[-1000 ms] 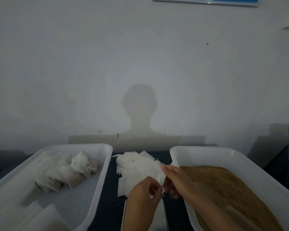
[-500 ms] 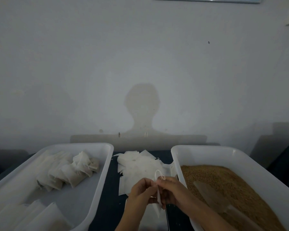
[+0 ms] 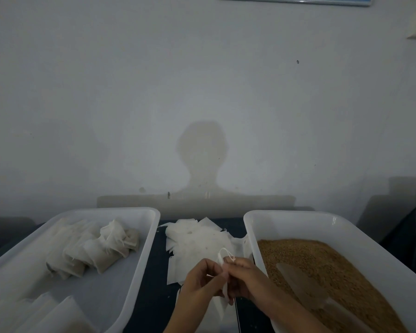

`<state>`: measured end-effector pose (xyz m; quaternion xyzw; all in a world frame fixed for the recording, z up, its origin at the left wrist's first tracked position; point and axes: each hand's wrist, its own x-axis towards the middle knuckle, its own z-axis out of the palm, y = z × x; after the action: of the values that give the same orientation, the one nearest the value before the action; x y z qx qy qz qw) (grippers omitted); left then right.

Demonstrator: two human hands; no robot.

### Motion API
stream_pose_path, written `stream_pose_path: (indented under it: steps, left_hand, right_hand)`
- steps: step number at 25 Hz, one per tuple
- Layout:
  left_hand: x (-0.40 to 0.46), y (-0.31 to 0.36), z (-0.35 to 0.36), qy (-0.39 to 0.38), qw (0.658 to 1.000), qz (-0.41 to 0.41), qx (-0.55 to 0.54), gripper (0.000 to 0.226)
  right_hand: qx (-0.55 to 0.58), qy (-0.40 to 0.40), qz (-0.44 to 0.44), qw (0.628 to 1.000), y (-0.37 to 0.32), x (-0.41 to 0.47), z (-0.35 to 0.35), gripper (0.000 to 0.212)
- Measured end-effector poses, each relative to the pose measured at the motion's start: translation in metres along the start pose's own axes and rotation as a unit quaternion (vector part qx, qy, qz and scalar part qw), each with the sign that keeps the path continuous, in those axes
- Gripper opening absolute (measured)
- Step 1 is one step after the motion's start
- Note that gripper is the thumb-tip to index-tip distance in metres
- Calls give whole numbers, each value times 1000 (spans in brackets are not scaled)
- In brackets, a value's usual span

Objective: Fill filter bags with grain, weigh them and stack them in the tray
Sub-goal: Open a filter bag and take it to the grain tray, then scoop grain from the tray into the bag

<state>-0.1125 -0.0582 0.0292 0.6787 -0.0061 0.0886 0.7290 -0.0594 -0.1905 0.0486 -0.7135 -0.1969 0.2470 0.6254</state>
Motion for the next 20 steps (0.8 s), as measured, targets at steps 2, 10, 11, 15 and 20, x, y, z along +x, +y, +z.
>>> stream_pose_path:
  steps: [2,10,11,15,20]
  left_hand:
    - [0,0,-1,-5,1000,12,-17,7]
    - [2,1,-1,-13,999,10,-48,14]
    - [2,1,-1,-15,999,10,-47,16]
    - [2,0,0,-20,1000,19,-14,20]
    - [3,-2,-1,-15,1000,22,0,16]
  right_hand:
    - [-2,-9,-4,1000,1,1,1,29]
    - [-22,-21,-25,999,9,7,-2,29]
    - [-19,-22,-25,999,10,7,-1,29]
    - [-26,-16,-35,999,12,8,-2,33]
    - [-30,-4,-41,999,13,7,-2,31]
